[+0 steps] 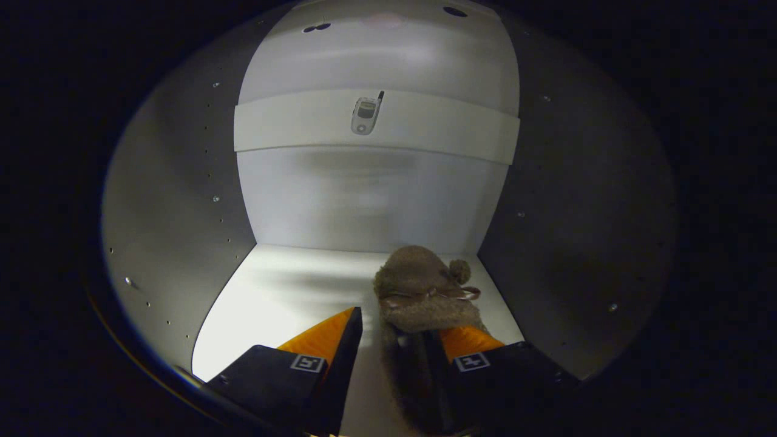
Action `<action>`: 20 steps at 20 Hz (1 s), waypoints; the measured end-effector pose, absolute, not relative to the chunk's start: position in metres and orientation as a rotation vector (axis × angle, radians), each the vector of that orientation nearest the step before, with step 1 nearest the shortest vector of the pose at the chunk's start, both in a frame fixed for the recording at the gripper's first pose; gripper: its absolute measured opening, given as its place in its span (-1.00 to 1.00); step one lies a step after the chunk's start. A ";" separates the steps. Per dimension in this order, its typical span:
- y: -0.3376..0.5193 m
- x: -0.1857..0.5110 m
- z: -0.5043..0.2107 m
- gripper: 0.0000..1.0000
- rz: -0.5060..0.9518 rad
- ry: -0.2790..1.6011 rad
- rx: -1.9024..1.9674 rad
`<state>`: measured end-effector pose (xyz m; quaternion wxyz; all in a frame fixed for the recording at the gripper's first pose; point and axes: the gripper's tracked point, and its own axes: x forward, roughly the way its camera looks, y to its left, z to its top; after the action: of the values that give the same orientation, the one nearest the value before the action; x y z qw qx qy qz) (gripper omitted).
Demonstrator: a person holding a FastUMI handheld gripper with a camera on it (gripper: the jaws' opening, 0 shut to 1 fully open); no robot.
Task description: Open the shoe cabinet door, grab the shoes and put them into the shoe cabinet, then close the shoe cabinet door.
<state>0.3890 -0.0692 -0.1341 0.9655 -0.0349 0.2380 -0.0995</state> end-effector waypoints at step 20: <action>0.015 0.041 0.010 0.92 -0.089 0.169 0.074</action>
<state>0.0414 0.0149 0.0098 0.9947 0.0369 0.0845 -0.0446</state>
